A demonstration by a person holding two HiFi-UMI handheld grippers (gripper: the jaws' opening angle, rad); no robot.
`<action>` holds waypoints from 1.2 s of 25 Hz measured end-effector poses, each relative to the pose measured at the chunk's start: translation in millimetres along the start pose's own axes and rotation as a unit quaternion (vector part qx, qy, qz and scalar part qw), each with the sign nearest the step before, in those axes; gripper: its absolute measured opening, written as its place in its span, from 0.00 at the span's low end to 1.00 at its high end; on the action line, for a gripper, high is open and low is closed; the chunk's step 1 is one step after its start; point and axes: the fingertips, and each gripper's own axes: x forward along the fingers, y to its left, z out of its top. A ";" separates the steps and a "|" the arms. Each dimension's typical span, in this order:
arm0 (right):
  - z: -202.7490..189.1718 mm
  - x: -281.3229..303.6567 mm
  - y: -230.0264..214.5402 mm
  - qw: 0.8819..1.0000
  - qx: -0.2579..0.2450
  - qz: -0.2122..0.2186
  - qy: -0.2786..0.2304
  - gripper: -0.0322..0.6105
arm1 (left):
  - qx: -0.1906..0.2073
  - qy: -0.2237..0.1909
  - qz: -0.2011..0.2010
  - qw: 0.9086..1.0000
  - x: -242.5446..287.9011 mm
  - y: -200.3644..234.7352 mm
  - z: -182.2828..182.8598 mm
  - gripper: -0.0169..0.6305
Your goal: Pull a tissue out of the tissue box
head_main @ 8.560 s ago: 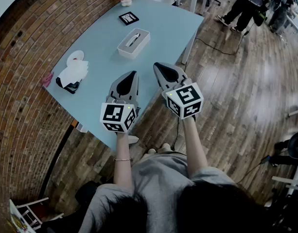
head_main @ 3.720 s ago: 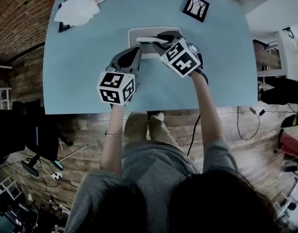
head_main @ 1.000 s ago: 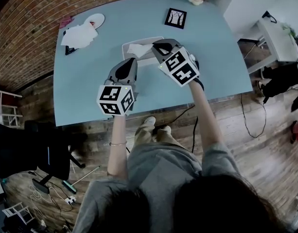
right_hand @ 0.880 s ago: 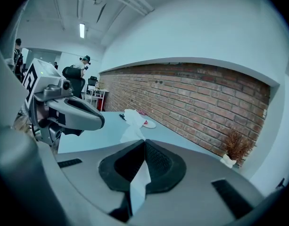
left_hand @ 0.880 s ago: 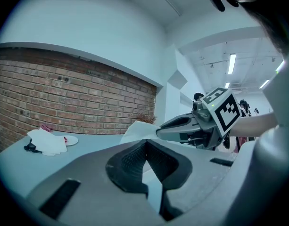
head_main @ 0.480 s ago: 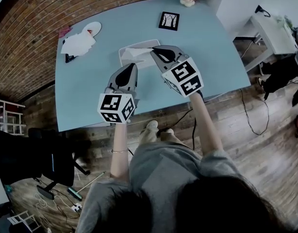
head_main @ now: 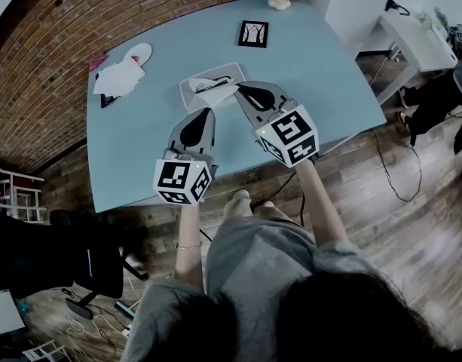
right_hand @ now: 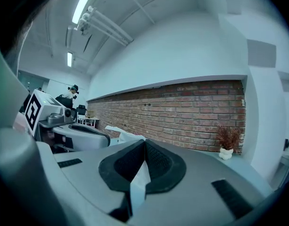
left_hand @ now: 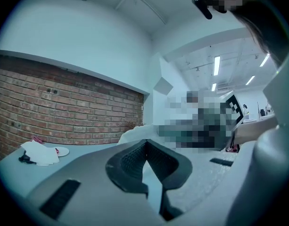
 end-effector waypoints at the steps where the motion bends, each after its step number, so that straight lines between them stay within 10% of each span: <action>1: -1.2 -3.4 0.5 1.000 0.004 -0.003 -0.002 0.05 | 0.000 0.000 -0.001 1.000 -2.5 -2.3 -0.6 0.03; 30: -18.7 -20.2 -6.5 0.999 0.036 -0.023 -0.010 0.05 | 0.002 0.005 0.003 1.000 -9.4 -2.3 -11.6 0.03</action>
